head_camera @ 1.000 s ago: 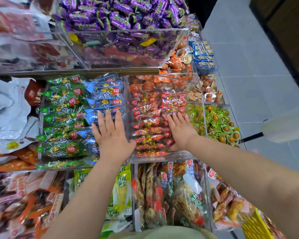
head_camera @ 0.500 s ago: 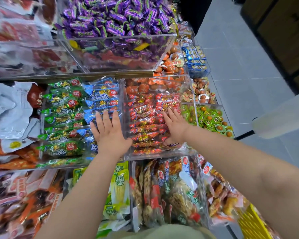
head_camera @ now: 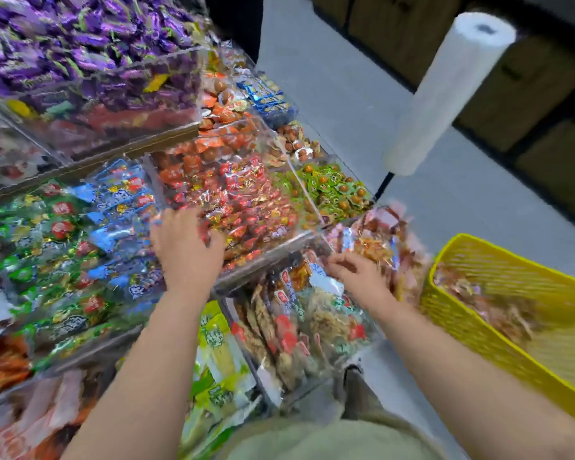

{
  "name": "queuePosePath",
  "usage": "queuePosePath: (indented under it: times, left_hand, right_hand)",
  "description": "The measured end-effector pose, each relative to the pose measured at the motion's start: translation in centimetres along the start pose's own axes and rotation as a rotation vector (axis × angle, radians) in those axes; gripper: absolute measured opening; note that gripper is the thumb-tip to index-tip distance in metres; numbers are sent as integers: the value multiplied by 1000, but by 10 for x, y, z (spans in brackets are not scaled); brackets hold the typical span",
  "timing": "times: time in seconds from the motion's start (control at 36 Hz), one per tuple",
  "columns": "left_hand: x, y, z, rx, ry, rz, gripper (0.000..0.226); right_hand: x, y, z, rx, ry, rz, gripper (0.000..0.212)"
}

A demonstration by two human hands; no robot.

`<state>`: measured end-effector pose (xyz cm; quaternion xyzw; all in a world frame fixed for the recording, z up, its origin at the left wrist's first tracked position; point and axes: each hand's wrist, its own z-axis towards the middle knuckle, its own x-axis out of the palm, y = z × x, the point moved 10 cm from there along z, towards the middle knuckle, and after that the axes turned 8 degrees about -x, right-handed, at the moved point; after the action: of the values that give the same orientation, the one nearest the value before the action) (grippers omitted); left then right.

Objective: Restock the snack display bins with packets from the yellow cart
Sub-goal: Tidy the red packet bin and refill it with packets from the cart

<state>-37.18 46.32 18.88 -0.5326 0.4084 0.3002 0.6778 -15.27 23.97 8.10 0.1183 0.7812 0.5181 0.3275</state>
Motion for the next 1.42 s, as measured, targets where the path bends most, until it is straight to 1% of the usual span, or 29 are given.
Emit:
queuePosePath:
  times: [0.03, 0.06, 0.11, 0.17, 0.25, 0.28, 0.33, 0.42, 0.44, 0.5, 0.56, 0.58, 0.61, 0.67, 0.69, 0.72, 0.75, 0.78, 0.83, 0.86, 0.94, 1.03, 1.14, 1.19, 1.31, 1.36, 1.42]
  left_hand:
    - [8, -19, -13, 85, 39, -61, 38]
    - [21, -38, -29, 167, 122, -116, 34]
    - [60, -71, -71, 305, 351, -171, 26]
    - [107, -91, -119, 363, 612, -167, 24]
    - [175, -95, -196, 278, 1032, -134, 20]
    - [192, -94, -221, 264, 1144, -107, 17]
    - [223, -82, -260, 214, 1284, -20, 12]
    - [258, -54, -309, 42, 1443, 123, 30]
    - [267, -49, -322, 53, 1463, 190, 31]
    - [281, -40, -341, 100, 1446, 315, 25]
    - [290, -34, -358, 90, 1460, 393, 19]
    - [293, -32, -368, 56, 1483, 423, 19]
    - [297, -32, -376, 34, 1504, 455, 20]
    - [303, -42, -390, -9, 1509, 461, 28]
    - [306, -49, -395, -3, 1500, 465, 33]
    - [310, -58, -400, 13, 1491, 471, 37]
    - [313, -68, -405, 33, 1484, 468, 38]
    - [316, -79, -409, 37, 1474, 457, 39]
    - [325, -99, -417, 29, 1455, 424, 35]
    - [330, -108, -421, 34, 1446, 420, 30]
    - [337, -135, -433, 34, 1450, 400, 17]
    - [342, -157, -437, 57, 1451, 377, 23]
    - [356, -179, -426, 81, 1427, 399, 18]
    - [366, -187, -417, 73, 1423, 417, 18]
    - [390, -212, -397, 99, 1427, 477, 26]
    - [406, -234, -385, 96, 1427, 462, 24]
    - [421, -263, -372, 90, 1421, 419, 22]
  right_hand:
    - [-11, -26, -12, 84, -52, 17, 10]
    - [-21, -53, -27, 172, -95, 25, 9]
    - [-37, -105, -64, 350, -146, 64, 8]
    - [-47, -153, -114, 541, -189, 152, 14]
    - [-59, -212, -194, 761, -271, 244, 19]
    - [-61, -228, -220, 820, -284, 258, 21]
    - [-67, -255, -269, 914, -326, 293, 20]
    - [-73, -291, -338, 1033, -386, 343, 22]
    - [-75, -300, -358, 1064, -384, 322, 24]
    - [-79, -315, -392, 1114, -405, 328, 25]
    - [-81, -331, -425, 1149, -440, 369, 16]
    - [-83, -338, -435, 1153, -382, 332, 20]
    - [-86, -341, -444, 1137, -315, 266, 27]
    - [-98, -349, -458, 1178, -323, 315, 32]
    - [-107, -352, -462, 1185, -336, 317, 28]
    - [-118, -354, -460, 1152, -317, 306, 21]
    - [-132, -357, -459, 1138, -330, 315, 19]
    - [-145, -355, -459, 1141, -383, 353, 23]
    - [-175, -358, -461, 1147, -513, 451, 22]
    - [-189, -360, -460, 1149, -547, 471, 21]
    - [-222, -364, -439, 1069, -512, 475, 29]
    - [-243, -368, -426, 1056, -560, 507, 28]
    - [-242, -375, -404, 1067, -506, 578, 23]
    - [-235, -380, -395, 1101, -491, 636, 17]
    - [-227, -383, -368, 1161, -440, 705, 1]
    - [-236, -384, -348, 1158, -431, 700, 6]
    - [-256, -384, -324, 1126, -470, 688, 10]
